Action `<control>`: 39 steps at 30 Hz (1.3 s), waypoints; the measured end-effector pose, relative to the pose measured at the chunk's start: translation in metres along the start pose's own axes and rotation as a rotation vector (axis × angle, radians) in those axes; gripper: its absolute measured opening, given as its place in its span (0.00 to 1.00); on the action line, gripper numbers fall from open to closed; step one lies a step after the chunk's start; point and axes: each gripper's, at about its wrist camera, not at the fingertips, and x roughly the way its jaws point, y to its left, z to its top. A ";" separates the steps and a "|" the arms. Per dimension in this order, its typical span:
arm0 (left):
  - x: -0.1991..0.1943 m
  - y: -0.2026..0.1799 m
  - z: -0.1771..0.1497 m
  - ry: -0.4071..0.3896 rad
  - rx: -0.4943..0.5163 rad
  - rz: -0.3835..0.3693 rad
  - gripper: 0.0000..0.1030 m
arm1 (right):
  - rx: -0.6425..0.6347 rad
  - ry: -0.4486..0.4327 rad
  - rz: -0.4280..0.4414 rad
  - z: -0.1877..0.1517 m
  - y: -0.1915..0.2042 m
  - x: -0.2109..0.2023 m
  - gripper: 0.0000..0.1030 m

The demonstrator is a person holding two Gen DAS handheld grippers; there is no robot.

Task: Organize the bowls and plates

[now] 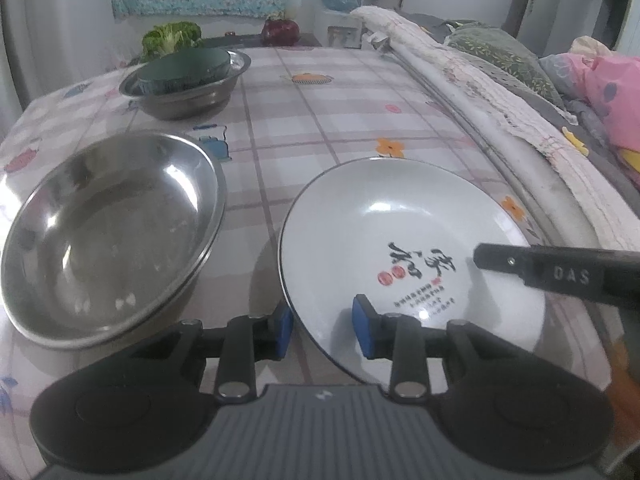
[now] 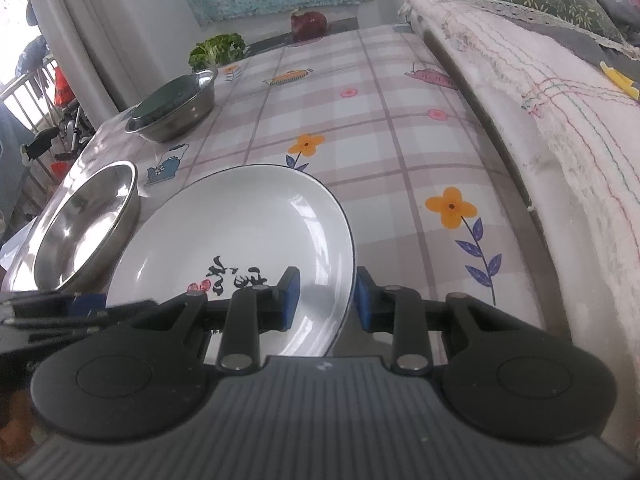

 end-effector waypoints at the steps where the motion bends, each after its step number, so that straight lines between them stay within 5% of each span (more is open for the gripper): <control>1: 0.001 0.000 0.001 -0.004 0.003 0.007 0.33 | -0.002 -0.001 -0.001 0.000 0.001 0.000 0.26; 11: 0.004 -0.006 0.010 0.006 0.000 0.080 0.31 | -0.027 -0.016 -0.015 0.000 0.005 0.001 0.25; 39: 0.003 -0.011 0.011 0.017 0.020 0.101 0.34 | -0.092 -0.020 -0.051 0.004 0.011 0.006 0.25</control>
